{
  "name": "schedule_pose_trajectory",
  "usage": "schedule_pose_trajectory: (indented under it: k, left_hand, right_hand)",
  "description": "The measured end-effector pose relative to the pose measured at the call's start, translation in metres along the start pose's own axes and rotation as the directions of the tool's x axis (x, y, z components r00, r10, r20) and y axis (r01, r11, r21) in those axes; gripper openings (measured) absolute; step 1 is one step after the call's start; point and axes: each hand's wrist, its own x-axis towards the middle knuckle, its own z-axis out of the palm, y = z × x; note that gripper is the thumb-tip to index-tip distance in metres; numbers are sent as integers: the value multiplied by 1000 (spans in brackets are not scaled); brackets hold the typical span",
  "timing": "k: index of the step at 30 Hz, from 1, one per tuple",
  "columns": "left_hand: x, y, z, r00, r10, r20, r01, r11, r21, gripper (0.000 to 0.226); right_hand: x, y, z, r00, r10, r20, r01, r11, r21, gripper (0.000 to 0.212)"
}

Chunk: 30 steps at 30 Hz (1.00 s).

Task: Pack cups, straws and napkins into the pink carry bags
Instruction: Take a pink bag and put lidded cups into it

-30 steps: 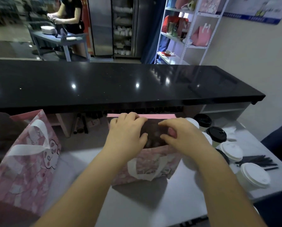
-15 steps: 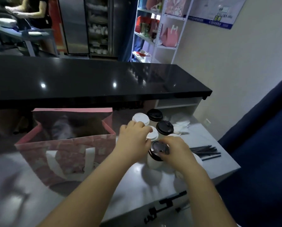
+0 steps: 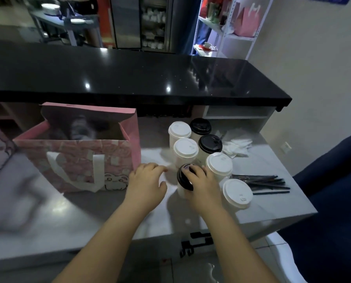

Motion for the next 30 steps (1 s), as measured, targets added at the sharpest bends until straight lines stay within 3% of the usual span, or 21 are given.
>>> schedule_pose_trajectory:
  k: [4, 12, 18, 24, 27, 30]
  left_hand:
    - [-9, 3, 0, 998, -2, -58, 1, 1000, -28, 40]
    - [-22, 12, -25, 950, 53, -308, -84, 993, -88, 33]
    - [-8, -8, -81, 895, 56, -442, -89, 995, -55, 37]
    - [2, -62, -138, 854, 6, -521, -46, 997, -65, 35]
    - [11, -99, -159, 870, 2, -494, -31, 998, -51, 31]
    - [21, -131, -175, 935, 18, -355, -55, 994, -94, 18]
  right_hand:
    - [-14, -7, 4, 993, -92, 75, 92, 996, 2, 61]
    - [-16, -15, 14, 986, -68, 152, 66, 998, 16, 76]
    - [-2, -42, -13, 983, -179, -38, 181, 982, 62, 74]
    - [47, -81, -82, 955, -108, -275, 175, 957, 233, 69]
    - [71, -108, -109, 935, -91, -343, 197, 937, 288, 71]
    - [90, -140, -123, 926, -104, -363, 234, 913, 335, 76]
